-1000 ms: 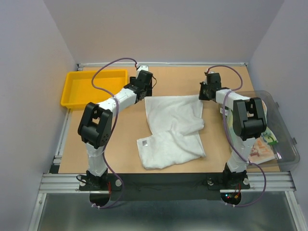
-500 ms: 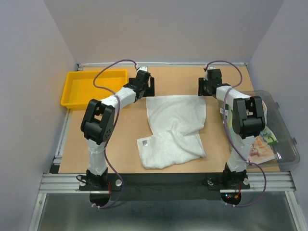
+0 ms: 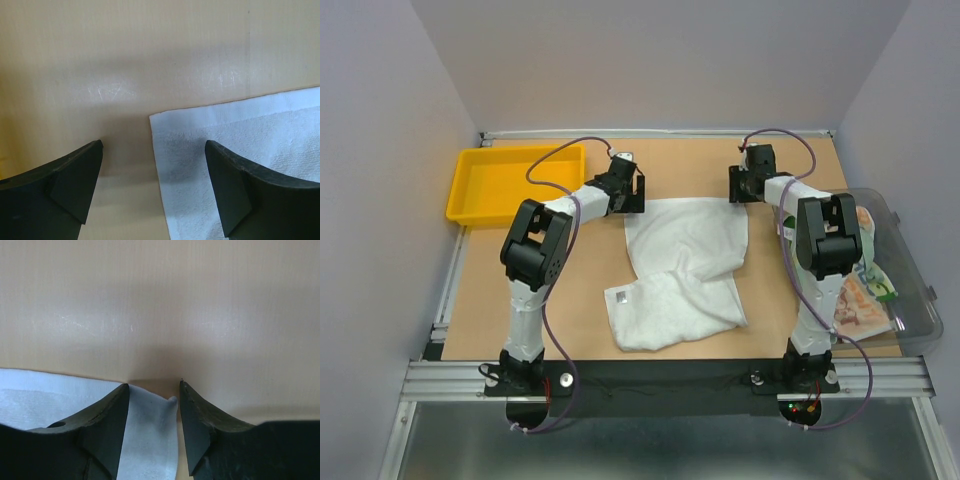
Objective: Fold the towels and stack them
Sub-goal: Flatten out the crumpled towel, then fold the towel
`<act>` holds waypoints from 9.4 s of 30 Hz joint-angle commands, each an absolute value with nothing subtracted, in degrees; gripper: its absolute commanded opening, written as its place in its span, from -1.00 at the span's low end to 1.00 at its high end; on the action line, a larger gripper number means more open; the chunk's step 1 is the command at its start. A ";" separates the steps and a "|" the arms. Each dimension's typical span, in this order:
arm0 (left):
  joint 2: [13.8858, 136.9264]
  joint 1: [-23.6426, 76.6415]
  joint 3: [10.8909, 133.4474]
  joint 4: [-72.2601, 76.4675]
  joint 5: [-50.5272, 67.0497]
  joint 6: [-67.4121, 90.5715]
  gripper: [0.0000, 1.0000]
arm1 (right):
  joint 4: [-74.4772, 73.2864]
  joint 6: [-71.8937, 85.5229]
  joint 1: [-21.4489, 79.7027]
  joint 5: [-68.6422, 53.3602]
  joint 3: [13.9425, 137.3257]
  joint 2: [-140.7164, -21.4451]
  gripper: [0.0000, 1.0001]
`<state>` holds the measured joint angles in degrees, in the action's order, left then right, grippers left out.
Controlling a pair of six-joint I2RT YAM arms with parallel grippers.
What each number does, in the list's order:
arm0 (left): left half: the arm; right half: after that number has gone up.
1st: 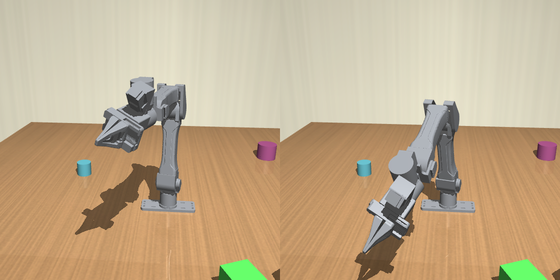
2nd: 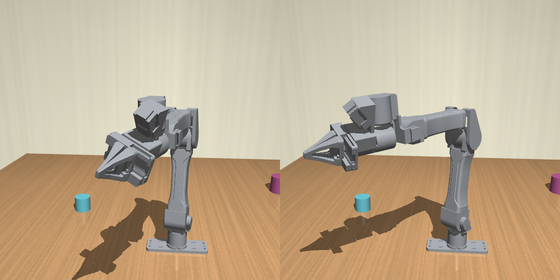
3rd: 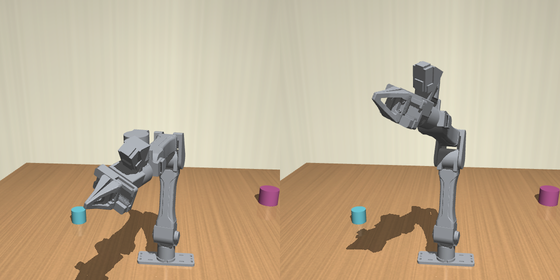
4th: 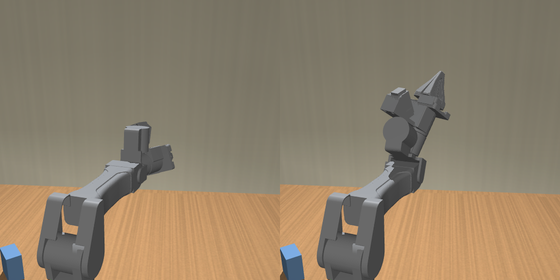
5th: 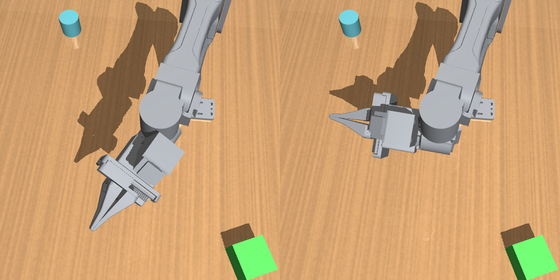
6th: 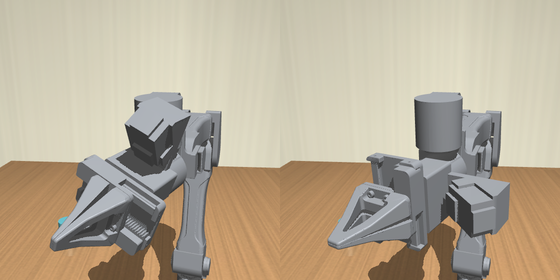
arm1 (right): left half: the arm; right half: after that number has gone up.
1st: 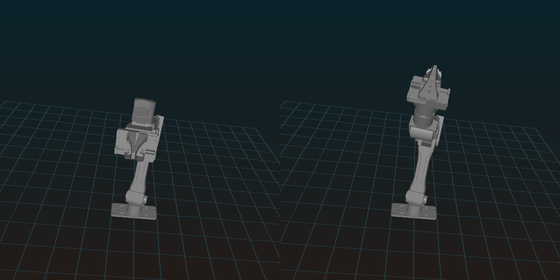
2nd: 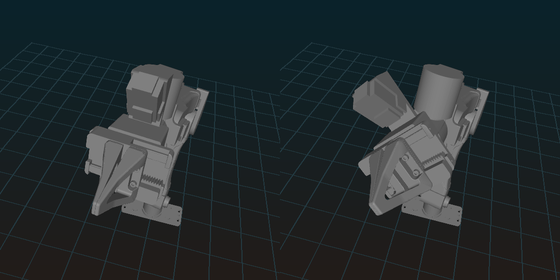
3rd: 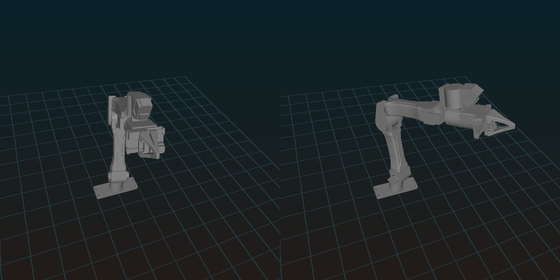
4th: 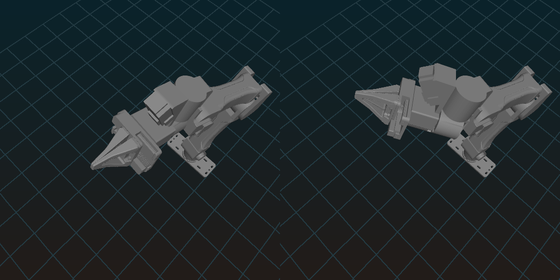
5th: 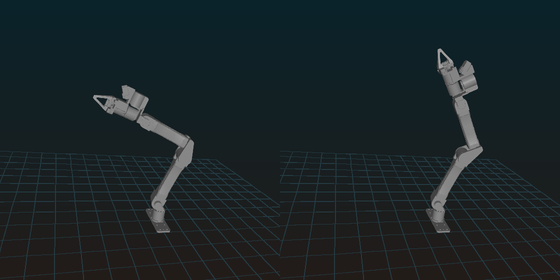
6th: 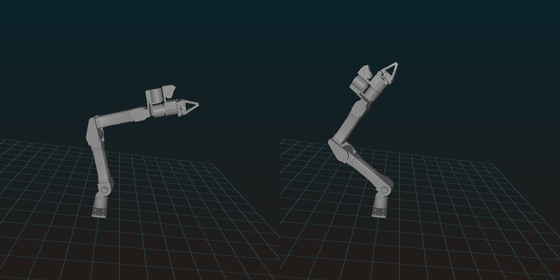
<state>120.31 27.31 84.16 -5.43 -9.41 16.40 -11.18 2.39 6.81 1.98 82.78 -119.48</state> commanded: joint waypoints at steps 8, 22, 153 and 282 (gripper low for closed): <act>122.34 27.68 84.73 -7.47 -7.12 18.81 0.75 | -14.32 3.34 6.94 1.67 79.89 -120.06 -0.03; 125.95 31.20 85.96 -13.27 -11.42 19.95 0.36 | -15.03 3.60 7.65 0.44 76.47 -119.71 -0.40; 85.79 16.70 65.42 6.59 9.32 12.74 -1.00 | 11.51 -0.71 7.73 -6.41 62.16 -85.26 -0.99; 66.44 26.54 44.36 -3.33 1.76 24.62 0.97 | -10.19 9.68 11.77 -19.68 53.94 -82.25 0.37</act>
<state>64.36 26.26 38.28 0.80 2.63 29.34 -9.13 14.50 9.08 -14.39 47.79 -76.55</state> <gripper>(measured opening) 0.985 0.662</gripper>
